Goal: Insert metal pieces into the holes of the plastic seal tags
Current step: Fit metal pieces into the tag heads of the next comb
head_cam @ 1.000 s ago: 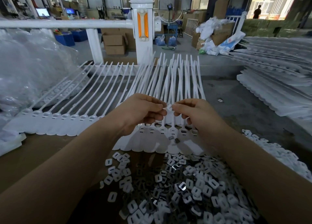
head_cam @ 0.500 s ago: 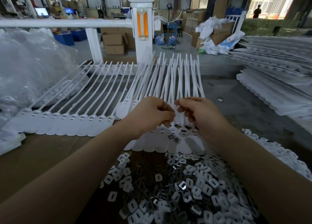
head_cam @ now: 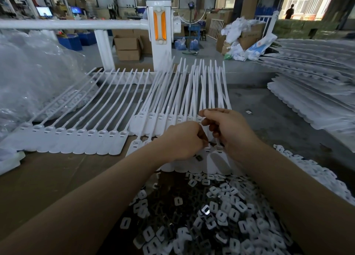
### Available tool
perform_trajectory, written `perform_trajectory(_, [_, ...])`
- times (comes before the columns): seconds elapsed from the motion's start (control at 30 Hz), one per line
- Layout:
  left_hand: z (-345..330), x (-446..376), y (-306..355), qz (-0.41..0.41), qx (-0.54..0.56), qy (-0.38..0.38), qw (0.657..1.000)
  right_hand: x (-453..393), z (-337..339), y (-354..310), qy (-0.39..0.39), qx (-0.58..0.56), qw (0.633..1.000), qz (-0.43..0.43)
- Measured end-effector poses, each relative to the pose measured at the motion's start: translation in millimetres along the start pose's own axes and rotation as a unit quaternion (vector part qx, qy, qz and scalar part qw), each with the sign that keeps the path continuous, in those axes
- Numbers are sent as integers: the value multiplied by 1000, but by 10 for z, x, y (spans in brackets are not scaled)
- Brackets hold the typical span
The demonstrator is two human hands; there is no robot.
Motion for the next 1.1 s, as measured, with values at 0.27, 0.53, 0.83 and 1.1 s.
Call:
perform_trajectory(0.27, [42,63,20,-64,-59,68,994,8,-8,-5,0,19,1000,-1])
perform_trajectory(0.53, [84,210,45,-183,-223,99,952,18,-18,-18,-2,25,1000,-8])
perform_trajectory(0.83, [57,339,63,-244,-354,106,897,55,-41,-30,4,11,1000,-11])
perform_trajectory(1.1, [40,306,-31,-210,-310,90,923,69,-44,-30,-1,33,999,-3])
Point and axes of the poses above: each hand's wrist, its own x-axis away from the middle knuckle, its own z-axis out of the back of the hand, y = z × x, the point moved 3 cm from there along -x, towards the middle knuckle, and after that the axes turned 10 degrees about -y, right-handed, at the moved point
